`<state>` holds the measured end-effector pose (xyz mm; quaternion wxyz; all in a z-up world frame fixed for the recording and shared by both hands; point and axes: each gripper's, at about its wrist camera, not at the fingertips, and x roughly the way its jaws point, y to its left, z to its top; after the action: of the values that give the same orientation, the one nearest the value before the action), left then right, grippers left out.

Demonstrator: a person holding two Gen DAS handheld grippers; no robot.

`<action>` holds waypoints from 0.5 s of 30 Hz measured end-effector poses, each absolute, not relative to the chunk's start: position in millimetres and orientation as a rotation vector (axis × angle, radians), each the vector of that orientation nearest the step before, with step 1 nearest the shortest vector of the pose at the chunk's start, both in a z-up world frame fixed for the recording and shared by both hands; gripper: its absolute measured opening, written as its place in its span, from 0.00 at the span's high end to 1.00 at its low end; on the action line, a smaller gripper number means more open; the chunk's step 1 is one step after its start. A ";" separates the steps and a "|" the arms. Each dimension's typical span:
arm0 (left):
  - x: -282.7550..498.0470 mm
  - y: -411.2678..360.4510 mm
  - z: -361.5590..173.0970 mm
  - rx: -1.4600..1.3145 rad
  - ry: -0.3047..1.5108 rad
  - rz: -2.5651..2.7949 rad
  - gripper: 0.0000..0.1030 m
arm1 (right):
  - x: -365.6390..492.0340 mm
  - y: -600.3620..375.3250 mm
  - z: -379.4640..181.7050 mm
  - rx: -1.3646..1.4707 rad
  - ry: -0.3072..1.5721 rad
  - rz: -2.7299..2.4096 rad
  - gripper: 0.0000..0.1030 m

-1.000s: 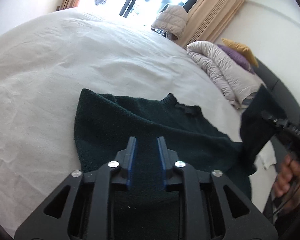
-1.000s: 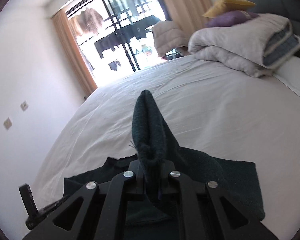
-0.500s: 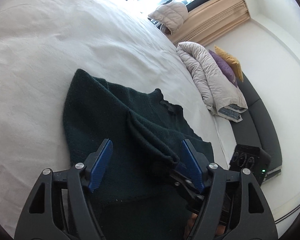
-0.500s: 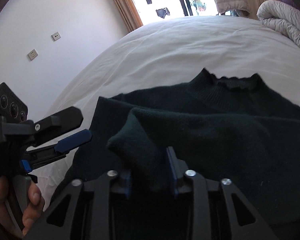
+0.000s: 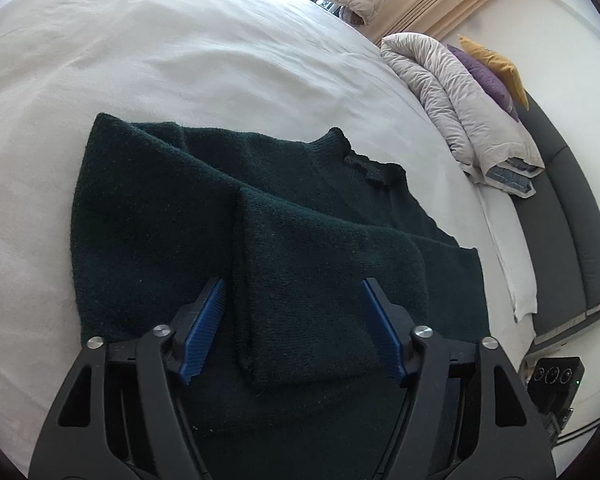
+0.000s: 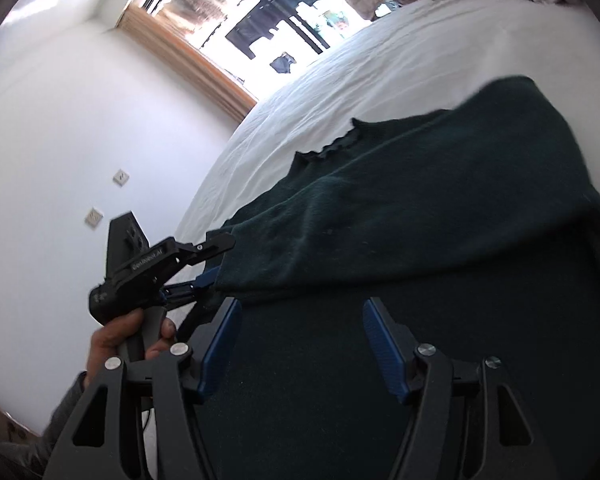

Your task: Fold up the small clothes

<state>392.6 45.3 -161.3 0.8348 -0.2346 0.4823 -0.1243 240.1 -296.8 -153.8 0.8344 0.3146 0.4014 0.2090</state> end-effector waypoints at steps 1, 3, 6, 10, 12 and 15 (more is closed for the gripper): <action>393.2 45.3 -162.9 -0.487 1.025 -0.236 0.62 | 233.8 -316.0 -158.6 0.748 0.833 0.416 0.35; 394.3 48.0 -169.4 -0.521 1.024 -0.224 0.82 | 224.9 -348.1 -168.0 0.891 0.802 0.370 0.35; 389.3 48.0 -173.1 -0.533 1.007 -0.226 0.89 | 225.3 -378.3 -182.2 1.032 0.793 0.298 0.35; 382.4 47.0 -171.1 -0.535 0.970 -0.222 0.92 | 243.5 -382.1 -181.7 1.049 0.778 0.270 0.39; 379.2 46.5 -166.7 -0.526 0.944 -0.214 0.92 | 253.9 -381.9 -182.7 1.058 0.776 0.261 0.39; 368.8 50.4 -156.6 -0.520 0.888 -0.200 0.92 | 266.5 -382.3 -182.4 1.075 0.764 0.231 0.39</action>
<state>368.8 50.4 -156.6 0.8658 -0.2482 0.4239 -0.0952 266.5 -382.3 -182.4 0.7843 0.4981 0.3540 0.1072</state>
